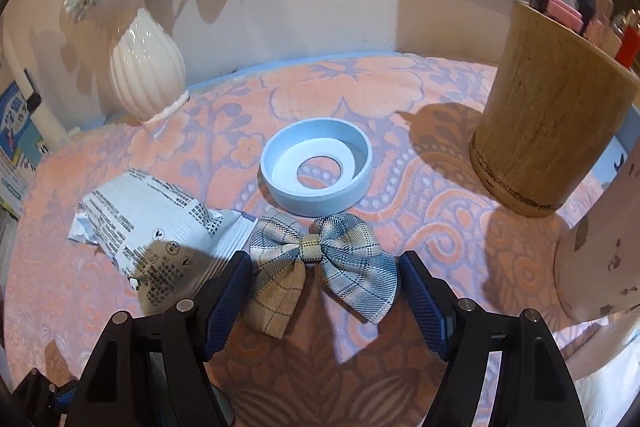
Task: Organize books
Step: 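Grasp the blue cloth with the left tool while the right tool grasps the plaid bow, then carry the blue cloth and plaid bow to the glass plate and release both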
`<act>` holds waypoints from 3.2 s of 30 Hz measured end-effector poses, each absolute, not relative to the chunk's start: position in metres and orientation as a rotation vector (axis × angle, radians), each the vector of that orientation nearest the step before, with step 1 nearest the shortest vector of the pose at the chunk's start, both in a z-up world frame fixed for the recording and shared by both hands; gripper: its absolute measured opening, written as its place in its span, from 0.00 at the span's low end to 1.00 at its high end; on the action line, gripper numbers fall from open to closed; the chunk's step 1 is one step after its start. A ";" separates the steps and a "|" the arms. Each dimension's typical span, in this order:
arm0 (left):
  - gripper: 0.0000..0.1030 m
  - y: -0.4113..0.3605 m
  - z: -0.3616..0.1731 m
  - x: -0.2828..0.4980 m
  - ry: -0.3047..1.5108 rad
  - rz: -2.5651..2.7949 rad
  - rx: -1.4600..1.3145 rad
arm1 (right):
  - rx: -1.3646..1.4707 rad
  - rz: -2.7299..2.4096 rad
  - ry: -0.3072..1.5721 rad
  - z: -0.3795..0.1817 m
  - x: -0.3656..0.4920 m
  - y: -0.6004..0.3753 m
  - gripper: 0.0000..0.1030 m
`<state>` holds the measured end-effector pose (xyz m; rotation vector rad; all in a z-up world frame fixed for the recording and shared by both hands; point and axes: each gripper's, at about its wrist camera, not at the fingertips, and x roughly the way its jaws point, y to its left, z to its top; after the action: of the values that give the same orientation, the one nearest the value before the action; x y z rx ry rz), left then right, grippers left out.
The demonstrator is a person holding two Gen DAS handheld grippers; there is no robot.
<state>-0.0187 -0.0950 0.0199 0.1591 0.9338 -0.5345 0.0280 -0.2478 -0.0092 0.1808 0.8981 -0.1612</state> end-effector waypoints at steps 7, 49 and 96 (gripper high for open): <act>0.14 -0.086 0.021 -0.016 0.921 -0.526 0.119 | 0.181 -0.152 0.880 -0.008 0.026 -0.247 0.34; 0.08 -0.166 0.168 -0.058 0.639 -0.787 0.041 | 0.227 -0.245 0.565 0.137 -0.164 -0.314 0.22; 0.59 -0.381 0.171 -0.091 0.728 -1.083 0.254 | 0.447 -0.525 0.593 0.140 -0.228 -0.532 0.61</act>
<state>-0.0907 -0.3805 0.1708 0.2542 0.7275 -1.0830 -0.2275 -0.5322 0.1403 0.4469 0.5930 -0.5247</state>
